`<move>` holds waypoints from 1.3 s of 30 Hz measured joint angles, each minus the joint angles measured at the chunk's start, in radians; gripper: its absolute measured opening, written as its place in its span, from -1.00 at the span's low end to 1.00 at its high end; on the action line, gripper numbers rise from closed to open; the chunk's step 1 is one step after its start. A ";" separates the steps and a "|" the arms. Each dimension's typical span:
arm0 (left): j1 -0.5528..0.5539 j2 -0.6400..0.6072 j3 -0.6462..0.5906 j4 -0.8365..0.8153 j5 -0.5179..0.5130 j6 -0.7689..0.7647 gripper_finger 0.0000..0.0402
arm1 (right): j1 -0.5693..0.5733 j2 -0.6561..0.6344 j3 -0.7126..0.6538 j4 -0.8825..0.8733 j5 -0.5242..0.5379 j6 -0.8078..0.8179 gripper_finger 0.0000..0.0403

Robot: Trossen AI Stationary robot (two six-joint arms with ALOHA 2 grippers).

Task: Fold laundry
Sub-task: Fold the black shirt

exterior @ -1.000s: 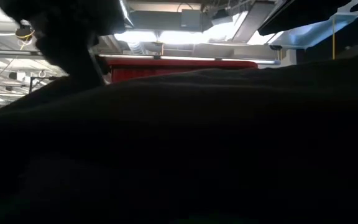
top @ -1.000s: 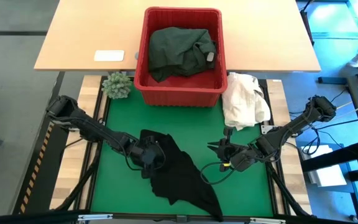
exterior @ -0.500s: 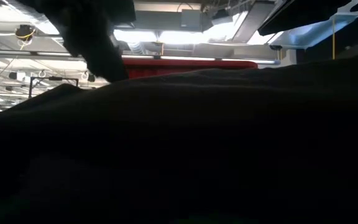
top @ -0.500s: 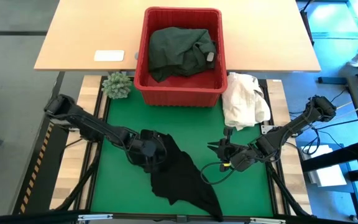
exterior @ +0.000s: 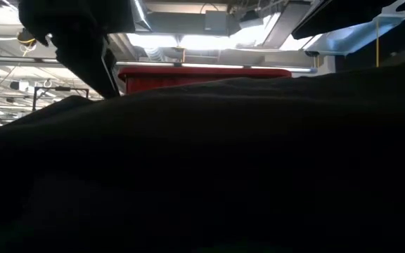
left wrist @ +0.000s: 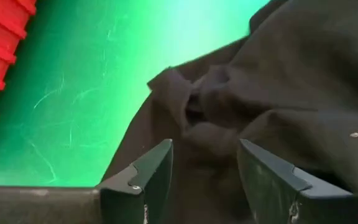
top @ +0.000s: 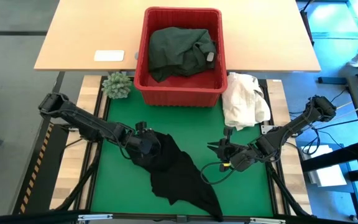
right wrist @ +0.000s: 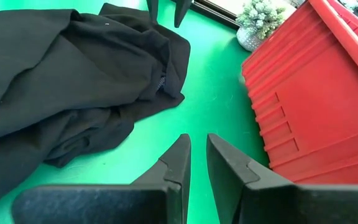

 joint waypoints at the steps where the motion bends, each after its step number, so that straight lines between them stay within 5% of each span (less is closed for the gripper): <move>1: 0.005 0.003 0.000 0.001 0.000 0.023 -0.13 | 0.000 0.000 0.000 0.000 0.000 0.000 -0.74; 10: 0.009 0.108 0.000 -0.001 -0.018 0.442 -0.13 | 0.000 0.000 0.000 0.000 0.000 0.000 -0.74; 16: -0.001 0.181 0.000 0.123 -0.086 0.574 -0.13 | 0.000 0.000 0.000 0.001 0.000 0.000 -0.74; 23: 0.000 0.236 0.000 0.335 -0.045 0.673 -0.16 | 0.000 0.000 0.000 0.002 0.000 0.000 -0.74; 26: 0.000 0.248 0.000 0.375 -0.040 0.676 -0.30 | 0.000 0.000 0.000 0.002 0.000 0.000 -0.74; 32: 0.000 0.239 0.000 0.422 -0.033 0.678 -0.93 | 0.000 0.000 0.000 0.002 0.000 -0.008 -0.74; 39: 0.001 0.231 0.079 0.480 -0.038 0.765 -0.99 | 0.000 0.000 0.000 0.017 0.018 -0.023 -0.74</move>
